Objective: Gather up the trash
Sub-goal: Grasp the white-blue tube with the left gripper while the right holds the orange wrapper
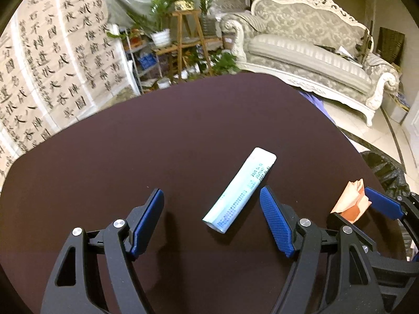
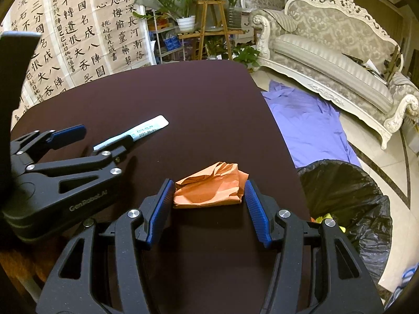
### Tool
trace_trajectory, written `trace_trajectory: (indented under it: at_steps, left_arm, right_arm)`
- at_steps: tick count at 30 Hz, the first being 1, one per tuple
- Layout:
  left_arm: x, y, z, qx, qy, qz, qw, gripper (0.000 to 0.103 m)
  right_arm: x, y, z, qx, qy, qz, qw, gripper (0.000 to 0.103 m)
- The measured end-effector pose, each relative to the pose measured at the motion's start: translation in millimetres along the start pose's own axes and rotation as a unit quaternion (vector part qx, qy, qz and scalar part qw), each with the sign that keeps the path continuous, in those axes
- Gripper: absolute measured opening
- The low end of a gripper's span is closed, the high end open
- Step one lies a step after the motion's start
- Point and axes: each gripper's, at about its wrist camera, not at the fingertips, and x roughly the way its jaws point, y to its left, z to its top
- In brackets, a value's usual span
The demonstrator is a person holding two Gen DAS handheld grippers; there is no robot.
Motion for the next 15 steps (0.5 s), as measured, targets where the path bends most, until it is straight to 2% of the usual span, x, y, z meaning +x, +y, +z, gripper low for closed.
trace_trajectory:
  at_steps: [1, 2, 4, 6, 11, 15]
  left_arm:
    - [2, 1, 0, -0.003, 0.005, -0.005, 1.0, 0.073]
    - [2, 2, -1, -0.005, 0.008, -0.011, 0.9999, 0.066]
    - [1, 3, -2, -0.007, 0.008, -0.015, 0.9998, 0.059]
    - [0, 2, -3, -0.003, 0.004, -0.016, 0.9999, 0.042]
    - [-4, 3, -6, 0.0, -0.001, -0.013, 0.9999, 0.015]
    - [-11, 11, -13, -0.007, -0.001, -0.018, 0.9998, 0.013]
  right_arm:
    - [0, 0, 0, 0.0, 0.0, 0.0, 1.0, 0.054]
    - [1, 0, 0, 0.0, 0.0, 0.0, 1.0, 0.054]
    - [0, 0, 0, 0.0, 0.0, 0.0, 1.0, 0.054]
    - [1, 1, 0, -0.001, 0.0, -0.001, 1.0, 0.055]
    - [0, 0, 1, 0.0, 0.0, 0.0, 1.0, 0.055]
    - [0, -2, -1, -0.003, 0.0, -0.003, 1.0, 0.054]
